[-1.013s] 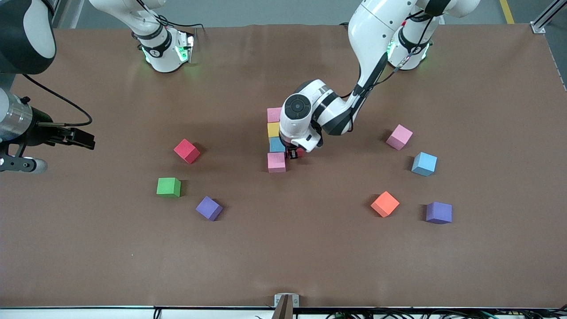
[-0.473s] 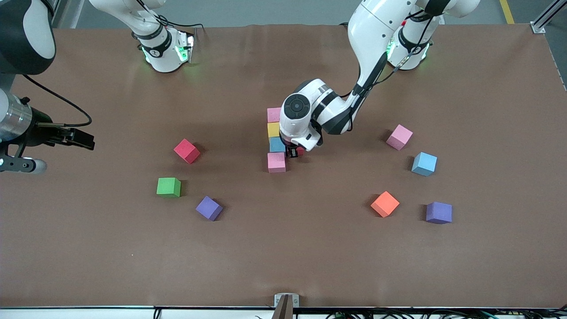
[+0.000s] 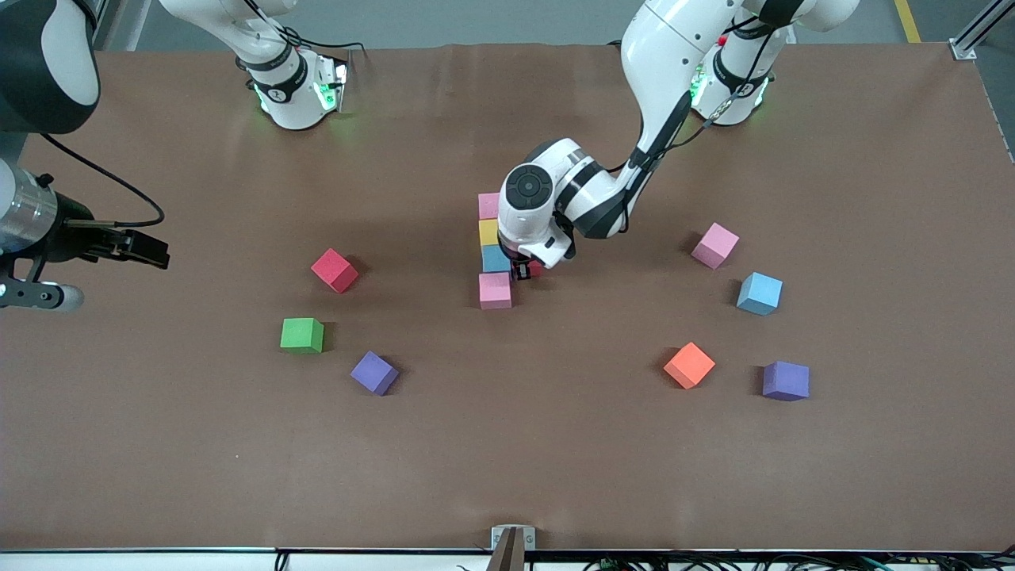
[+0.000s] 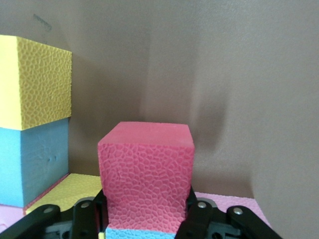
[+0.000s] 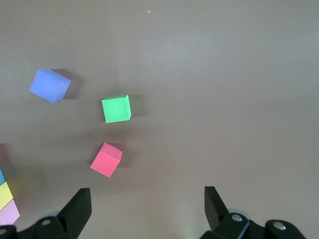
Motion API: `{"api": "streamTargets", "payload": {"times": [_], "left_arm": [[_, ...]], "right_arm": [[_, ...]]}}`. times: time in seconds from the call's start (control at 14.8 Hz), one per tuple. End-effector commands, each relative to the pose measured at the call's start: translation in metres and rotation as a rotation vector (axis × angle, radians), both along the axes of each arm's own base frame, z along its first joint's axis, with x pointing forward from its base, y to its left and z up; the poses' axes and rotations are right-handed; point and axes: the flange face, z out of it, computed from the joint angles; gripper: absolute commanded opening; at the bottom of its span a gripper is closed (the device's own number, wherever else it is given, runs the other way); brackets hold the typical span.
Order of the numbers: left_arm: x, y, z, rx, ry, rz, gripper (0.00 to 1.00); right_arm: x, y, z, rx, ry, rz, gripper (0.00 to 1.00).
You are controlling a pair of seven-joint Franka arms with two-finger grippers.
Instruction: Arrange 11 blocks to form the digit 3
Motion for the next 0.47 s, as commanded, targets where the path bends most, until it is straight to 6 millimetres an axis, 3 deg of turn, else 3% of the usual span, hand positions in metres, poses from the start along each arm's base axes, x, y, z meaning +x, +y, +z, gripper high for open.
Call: {"api": "streamTargets", "payload": {"times": [0.0,0.27,0.41], "left_arm": [[-0.002,0.0009,0.0089,0.002,-0.003,-0.01,0.33],[-0.0022,0.0012,0.0059,0.005,-0.002,-0.011,0.52],[-0.002,0.0012,0.0061,0.006,-0.008,-0.025,0.78]], "right_arm": [[-0.0067,-0.003,0.001,0.014,-0.006,0.001,1.0],[-0.0067,-0.003,0.0003,0.014,-0.004,0.001,1.0],[-0.0068,-0.0029,-0.0004,0.013,-0.003,0.001,1.0]]}}
